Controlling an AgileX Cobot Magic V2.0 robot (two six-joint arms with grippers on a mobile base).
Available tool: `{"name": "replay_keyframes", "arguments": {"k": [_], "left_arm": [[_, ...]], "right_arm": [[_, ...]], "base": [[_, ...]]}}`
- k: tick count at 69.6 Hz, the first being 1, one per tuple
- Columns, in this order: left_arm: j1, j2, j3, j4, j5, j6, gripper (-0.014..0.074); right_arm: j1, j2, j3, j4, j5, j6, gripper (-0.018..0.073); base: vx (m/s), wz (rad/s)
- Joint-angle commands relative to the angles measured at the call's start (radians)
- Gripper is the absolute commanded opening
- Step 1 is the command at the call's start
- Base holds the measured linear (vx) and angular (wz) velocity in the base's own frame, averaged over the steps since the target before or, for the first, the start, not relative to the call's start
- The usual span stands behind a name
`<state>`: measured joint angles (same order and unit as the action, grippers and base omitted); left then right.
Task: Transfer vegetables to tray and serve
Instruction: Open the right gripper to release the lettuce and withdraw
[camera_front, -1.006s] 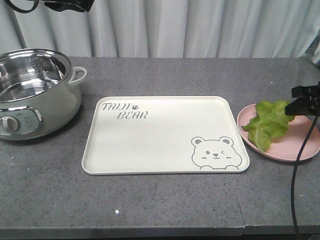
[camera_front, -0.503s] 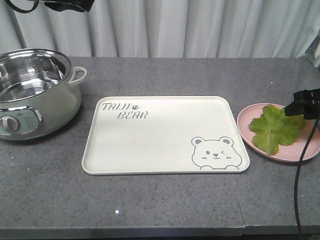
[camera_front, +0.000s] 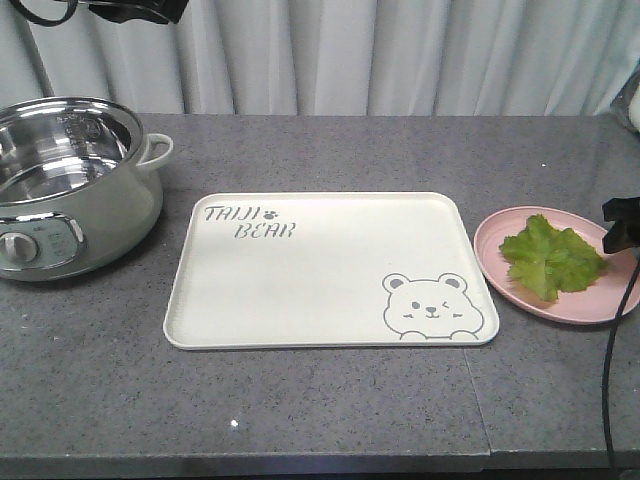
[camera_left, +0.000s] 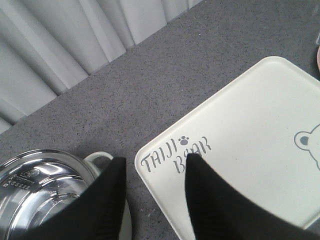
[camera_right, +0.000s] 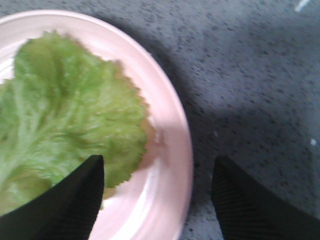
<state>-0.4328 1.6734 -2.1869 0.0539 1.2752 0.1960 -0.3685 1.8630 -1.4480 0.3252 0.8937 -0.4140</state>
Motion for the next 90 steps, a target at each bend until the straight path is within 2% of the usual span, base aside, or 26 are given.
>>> {"name": "replay_keyframes", "arguments": {"k": [1, 38, 46, 59, 67, 74, 90], "left_arm": [[0.000, -0.035, -0.026, 0.001, -0.031, -0.010, 0.0272], [0.000, -0.035, -0.026, 0.001, -0.031, -0.010, 0.0272], [0.000, -0.035, -0.026, 0.001, -0.031, -0.010, 0.0272], [0.000, -0.035, -0.026, 0.001, -0.031, -0.010, 0.0272], [0.000, -0.035, -0.026, 0.001, -0.031, -0.010, 0.0272], [0.000, -0.035, -0.026, 0.001, -0.031, -0.010, 0.0272], [0.000, -0.035, -0.026, 0.001, -0.031, -0.010, 0.0272]], "right_arm": [[0.002, -0.046, -0.030, -0.043, -0.015, 0.054, 0.0428], [0.002, 0.031, -0.030, -0.053, 0.027, 0.104, 0.0366], [0.002, 0.035, -0.030, -0.055, 0.036, 0.106, 0.0271], [0.002, 0.035, -0.030, -0.054, 0.043, 0.106, -0.0006], [-0.001, 0.035, -0.030, -0.043, 0.037, 0.107, -0.0011], [-0.018, 0.034, -0.034, 0.007, 0.036, 0.104, -0.0010], [-0.101, 0.018, -0.034, 0.258, 0.040, 0.001, -0.0006]], "base": [[0.00, 0.00], [0.00, 0.00], [0.00, 0.00], [0.00, 0.00], [0.00, 0.00], [0.00, 0.00], [0.00, 0.00]]}}
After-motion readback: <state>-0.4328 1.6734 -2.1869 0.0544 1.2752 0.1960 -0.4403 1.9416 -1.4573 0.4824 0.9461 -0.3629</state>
